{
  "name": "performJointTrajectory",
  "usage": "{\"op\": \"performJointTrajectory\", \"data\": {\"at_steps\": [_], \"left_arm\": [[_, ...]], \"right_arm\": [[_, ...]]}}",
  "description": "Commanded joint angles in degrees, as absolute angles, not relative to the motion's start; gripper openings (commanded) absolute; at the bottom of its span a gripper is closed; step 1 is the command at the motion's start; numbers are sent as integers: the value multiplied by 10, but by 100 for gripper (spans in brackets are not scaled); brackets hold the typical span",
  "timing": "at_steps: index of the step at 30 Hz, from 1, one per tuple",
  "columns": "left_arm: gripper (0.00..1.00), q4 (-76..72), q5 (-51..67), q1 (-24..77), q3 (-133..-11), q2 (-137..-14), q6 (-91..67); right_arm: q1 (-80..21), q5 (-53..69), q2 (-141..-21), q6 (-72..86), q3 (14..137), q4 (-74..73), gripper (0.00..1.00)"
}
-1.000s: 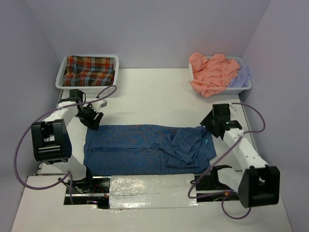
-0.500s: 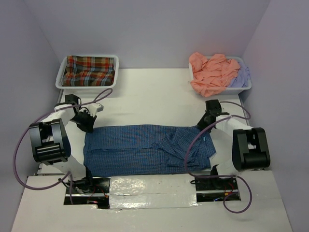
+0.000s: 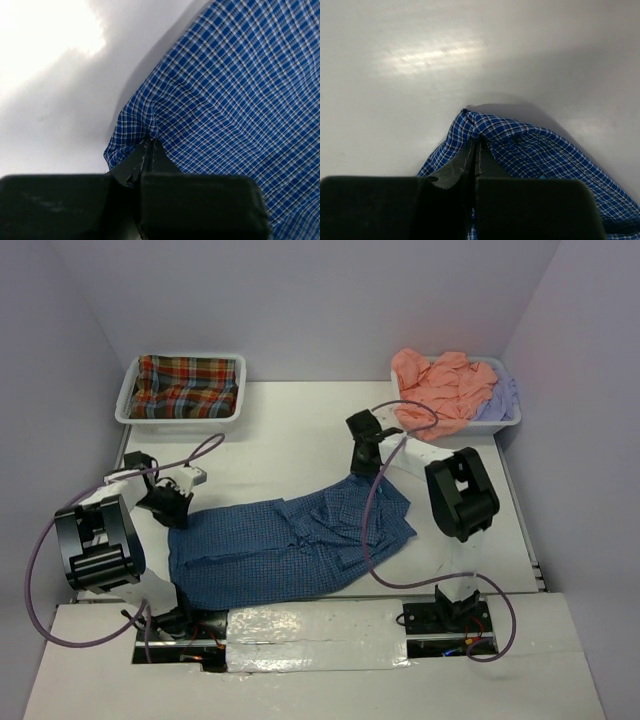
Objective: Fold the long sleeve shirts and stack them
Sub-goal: Fold the shirt
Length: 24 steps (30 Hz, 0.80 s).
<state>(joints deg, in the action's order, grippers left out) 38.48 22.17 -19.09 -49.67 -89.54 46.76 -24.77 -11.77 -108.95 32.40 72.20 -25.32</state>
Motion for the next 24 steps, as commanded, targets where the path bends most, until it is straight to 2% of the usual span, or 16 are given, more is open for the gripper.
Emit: {"op": "performJointTrajectory", "data": {"at_steps": [1, 7, 13, 16, 19, 21, 22, 24], "left_arm": [[0, 426, 182, -213, -475, -879, 507], [0, 453, 168, -231, -468, -840, 528], [0, 487, 220, -230, -459, -821, 549], [0, 496, 229, -230, -454, -824, 551], [4, 506, 243, -230, -448, -836, 558], [7, 521, 255, -231, -445, -843, 569], [8, 523, 256, -231, -438, -843, 571], [9, 522, 252, -230, -428, -837, 575]], "right_arm": [[-250, -149, -1142, 313, 809, -300, 0], [-251, -152, -1257, 279, 1013, -337, 0], [-248, -162, -1403, 245, 1315, -393, 0], [-236, -136, -1431, 246, 1358, -361, 5], [-221, -90, -1411, 257, 1310, -287, 17], [-217, -68, -1406, 258, 1316, -278, 30], [-216, -66, -1407, 247, 1338, -281, 45], [-217, -69, -1405, 230, 1358, -292, 57]]}}
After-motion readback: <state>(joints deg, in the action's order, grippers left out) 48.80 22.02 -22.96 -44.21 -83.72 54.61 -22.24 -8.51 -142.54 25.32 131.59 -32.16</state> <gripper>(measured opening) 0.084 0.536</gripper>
